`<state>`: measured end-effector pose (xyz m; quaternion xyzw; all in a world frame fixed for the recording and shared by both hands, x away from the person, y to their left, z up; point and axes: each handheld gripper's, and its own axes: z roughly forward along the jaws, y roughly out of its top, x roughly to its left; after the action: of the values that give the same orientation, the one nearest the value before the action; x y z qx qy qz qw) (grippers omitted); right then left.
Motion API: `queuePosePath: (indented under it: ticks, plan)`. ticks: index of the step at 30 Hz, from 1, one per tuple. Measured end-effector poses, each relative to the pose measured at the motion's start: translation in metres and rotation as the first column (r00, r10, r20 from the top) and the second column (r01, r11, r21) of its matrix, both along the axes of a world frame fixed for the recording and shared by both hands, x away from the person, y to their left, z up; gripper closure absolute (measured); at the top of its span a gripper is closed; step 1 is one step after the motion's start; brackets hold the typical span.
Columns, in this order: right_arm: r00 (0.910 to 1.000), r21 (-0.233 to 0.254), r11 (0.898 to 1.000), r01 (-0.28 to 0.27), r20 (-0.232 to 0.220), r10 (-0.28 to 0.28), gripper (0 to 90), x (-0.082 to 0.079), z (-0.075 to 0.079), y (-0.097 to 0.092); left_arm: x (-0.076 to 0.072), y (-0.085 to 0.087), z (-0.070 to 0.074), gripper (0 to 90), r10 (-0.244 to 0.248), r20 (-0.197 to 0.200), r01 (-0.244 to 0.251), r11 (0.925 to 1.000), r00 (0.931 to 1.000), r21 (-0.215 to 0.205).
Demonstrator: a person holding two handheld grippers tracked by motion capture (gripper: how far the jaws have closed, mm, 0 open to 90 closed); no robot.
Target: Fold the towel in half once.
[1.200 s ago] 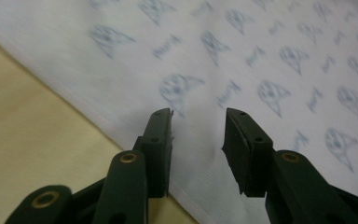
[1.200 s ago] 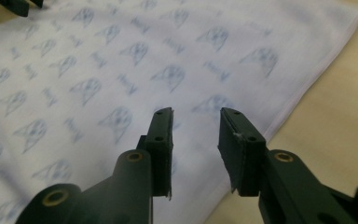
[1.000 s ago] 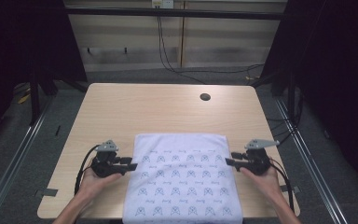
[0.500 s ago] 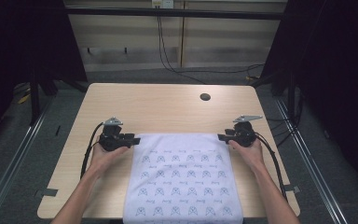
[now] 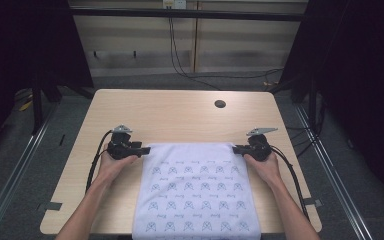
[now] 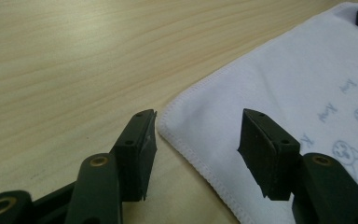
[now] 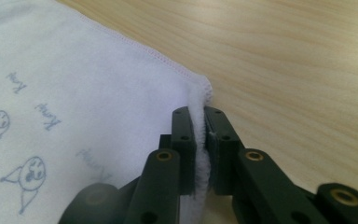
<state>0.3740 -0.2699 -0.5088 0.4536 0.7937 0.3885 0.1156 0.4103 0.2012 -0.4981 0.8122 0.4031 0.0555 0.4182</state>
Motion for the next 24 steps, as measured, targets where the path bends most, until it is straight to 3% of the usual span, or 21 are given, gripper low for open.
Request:
queuePosePath:
  ticks: [1, 3, 5, 7, 10, 13, 14, 17, 19, 20, 22, 24]
  plan:
    - [1.0, 0.001, 1.0, 0.003, -0.008, -0.003, 84.9, 0.0, 0.0, 0.0, 0.001, -0.001, -0.002, 45.5, -0.002, -0.005, 0.002, 1.0, 1.0, -0.004]
    - [1.0, 0.009, 1.0, -0.002, -0.008, 0.002, 85.3, 0.0, 0.001, -0.001, 0.0, -0.004, -0.002, 46.1, 0.015, 0.032, -0.016, 0.9986, 0.9994, 0.051]
    - [1.0, 0.017, 1.0, 0.002, -0.009, -0.001, 85.3, 0.0, 0.002, -0.002, 0.0, -0.004, -0.002, 45.7, 0.022, 0.023, -0.022, 0.9996, 0.9995, 0.019]
    - [1.0, 0.025, 1.0, 0.005, -0.006, -0.005, 85.3, -0.001, 0.004, -0.003, 0.0, -0.005, -0.002, 45.7, 0.018, 0.023, -0.019, 0.9988, 0.9996, 0.045]
    - [1.0, 0.036, 0.999, 0.004, 0.002, -0.005, 85.2, -0.002, 0.007, -0.004, 0.001, -0.006, -0.006, 45.7, 0.002, 0.002, -0.002, 0.999, 1.0, 0.045]
    - [1.0, 0.048, 0.999, 0.001, 0.002, -0.001, 84.4, -0.004, 0.008, -0.005, 0.001, -0.006, -0.007, 46.7, -0.038, -0.038, 0.037, 0.9992, 0.9986, -0.012]
    - [1.0, 0.072, 0.997, -0.002, -0.007, 0.002, 84.3, -0.004, 0.008, -0.006, 0.0, -0.006, -0.007, 47.6, -0.036, -0.03, 0.035, 0.9994, 0.9989, -0.004]
    - [1.0, 0.092, 0.996, -0.007, -0.002, 0.007, 84.5, -0.004, 0.01, -0.007, -0.001, -0.011, -0.009, 55.9, -0.072, -0.027, 0.071, 0.9973, 0.9971, -0.019]
    - [0.9999, 0.101, 0.995, -0.013, -0.004, 0.014, 84.7, -0.004, 0.011, -0.007, -0.003, -0.015, -0.01, 65.4, -0.097, -0.034, 0.096, 0.995, 0.9947, -0.025]
    - [0.9998, 0.103, 0.995, -0.017, -0.005, 0.017, 84.7, -0.005, 0.012, -0.007, -0.003, -0.015, -0.011, 75.2, -0.12, -0.044, 0.119, 0.9924, 0.9918, -0.033]
    - [0.9995, 0.11, 0.994, -0.027, -0.01, 0.029, 84.7, -0.005, 0.013, -0.006, -0.002, -0.016, -0.012, 84.1, -0.115, -0.057, 0.112, 0.9925, 0.9918, -0.05]
    - [0.9992, 0.123, 0.992, -0.033, -0.019, 0.035, 84.6, -0.006, 0.014, -0.005, -0.002, -0.014, -0.012, 86.4, -0.121, -0.067, 0.118, 0.992, 0.9904, -0.045]
